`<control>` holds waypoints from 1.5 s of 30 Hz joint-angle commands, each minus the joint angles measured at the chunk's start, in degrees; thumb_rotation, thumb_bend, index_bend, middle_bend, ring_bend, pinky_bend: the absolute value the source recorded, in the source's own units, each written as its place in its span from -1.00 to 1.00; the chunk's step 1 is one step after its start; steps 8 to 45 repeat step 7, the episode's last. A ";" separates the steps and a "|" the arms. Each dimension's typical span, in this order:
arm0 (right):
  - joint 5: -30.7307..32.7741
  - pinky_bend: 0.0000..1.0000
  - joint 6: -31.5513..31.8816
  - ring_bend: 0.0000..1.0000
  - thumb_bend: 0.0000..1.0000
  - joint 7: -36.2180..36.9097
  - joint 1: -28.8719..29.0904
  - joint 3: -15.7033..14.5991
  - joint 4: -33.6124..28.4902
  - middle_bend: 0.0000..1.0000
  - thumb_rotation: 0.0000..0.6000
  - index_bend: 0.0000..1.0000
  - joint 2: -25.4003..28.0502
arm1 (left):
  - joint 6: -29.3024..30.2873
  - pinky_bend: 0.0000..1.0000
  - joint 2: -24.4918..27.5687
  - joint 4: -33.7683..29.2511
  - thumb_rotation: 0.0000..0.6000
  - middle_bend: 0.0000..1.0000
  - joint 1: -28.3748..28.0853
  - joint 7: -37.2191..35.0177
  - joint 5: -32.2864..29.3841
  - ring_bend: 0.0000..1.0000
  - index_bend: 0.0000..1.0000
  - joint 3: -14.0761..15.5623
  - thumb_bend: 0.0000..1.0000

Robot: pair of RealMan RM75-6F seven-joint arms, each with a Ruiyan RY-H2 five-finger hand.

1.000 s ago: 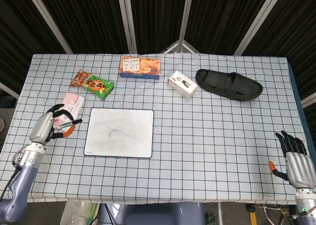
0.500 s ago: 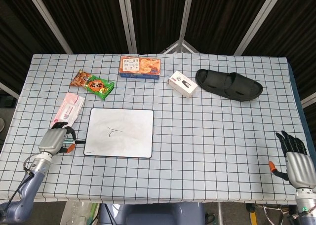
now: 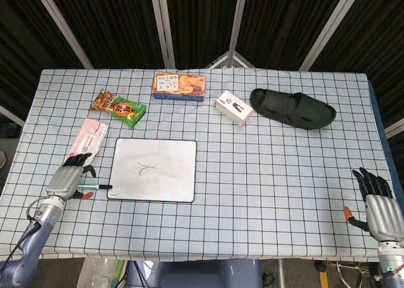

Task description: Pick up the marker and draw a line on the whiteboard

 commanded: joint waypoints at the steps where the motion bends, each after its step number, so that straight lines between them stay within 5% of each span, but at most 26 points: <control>1: -0.13 -1.00 -0.02 -1.00 -0.31 -0.01 0.03 -0.05 0.08 -1.00 1.00 -1.00 0.00 | 4.03 -1.00 3.60 -4.03 1.00 -1.00 2.20 -2.88 2.75 -1.00 -1.00 -0.26 -0.80; 7: -1.03 -1.00 0.68 -1.00 -0.31 -0.42 -0.07 -0.16 0.59 -1.00 1.00 -1.00 -0.08 | 15.23 -1.00 8.04 -8.97 1.00 -1.00 8.09 -7.42 8.63 -1.00 -1.00 0.23 -0.82; 45: -1.03 -1.00 0.68 -1.00 -0.31 -0.42 -0.07 -0.16 0.59 -1.00 1.00 -1.00 -0.08 | 15.23 -1.00 8.04 -8.97 1.00 -1.00 8.09 -7.42 8.63 -1.00 -1.00 0.23 -0.82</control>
